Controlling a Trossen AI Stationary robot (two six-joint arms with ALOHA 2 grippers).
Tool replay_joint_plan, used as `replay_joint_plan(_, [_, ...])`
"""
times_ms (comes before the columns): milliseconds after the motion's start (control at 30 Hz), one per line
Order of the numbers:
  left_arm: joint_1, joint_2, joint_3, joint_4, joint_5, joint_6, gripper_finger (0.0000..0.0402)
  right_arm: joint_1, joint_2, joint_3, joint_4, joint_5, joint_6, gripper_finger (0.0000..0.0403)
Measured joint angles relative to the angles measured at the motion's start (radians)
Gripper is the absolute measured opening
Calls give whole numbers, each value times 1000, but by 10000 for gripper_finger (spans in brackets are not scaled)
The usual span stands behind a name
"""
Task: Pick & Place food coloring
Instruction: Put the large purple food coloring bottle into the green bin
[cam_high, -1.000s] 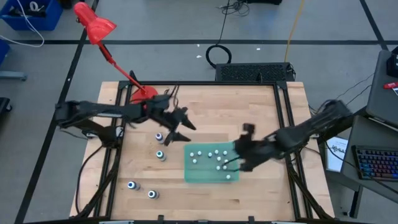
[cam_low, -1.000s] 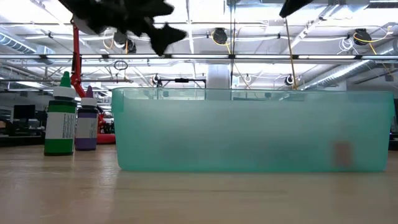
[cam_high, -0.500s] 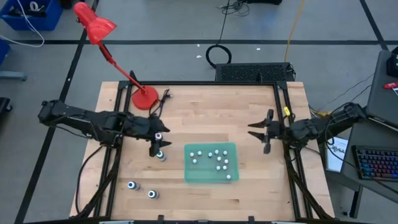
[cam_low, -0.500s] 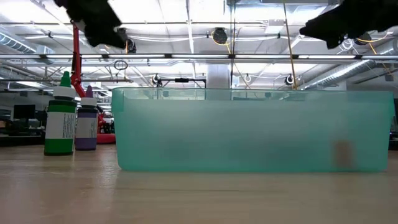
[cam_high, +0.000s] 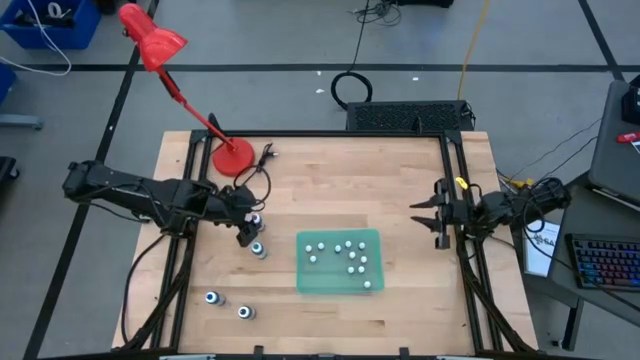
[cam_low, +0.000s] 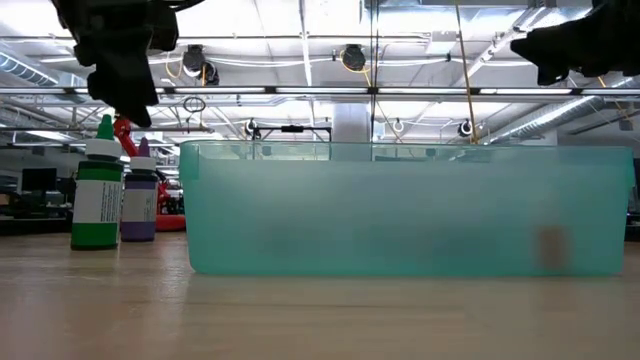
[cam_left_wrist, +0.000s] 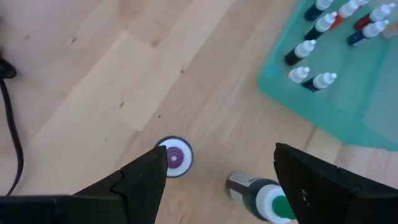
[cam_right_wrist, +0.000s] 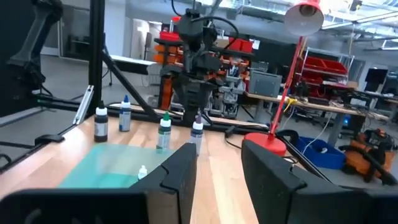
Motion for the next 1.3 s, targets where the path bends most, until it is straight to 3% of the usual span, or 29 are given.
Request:
replay_joint_plan(133, [0,1,0,-6,1,0,294,-1,-44,-18,-47,2,-28,116])
replay_joint_plan(400, [42,16,1,-33,-12,-80,294,-2,-42,-18,-55,107,-74,116])
replay_joint_plan(533, [87,60,1,-90,-9,-86,294,-2,-41,-18,-50,101,-65,116])
replay_joint_plan(833, [146,174,1,-98,129,-65,294,-2,-31,-18,-55,99,-68,116])
replay_joint_plan(1300, [193,222,1,-100,123,18,294,-2,-31,-18,-54,99,-67,116])
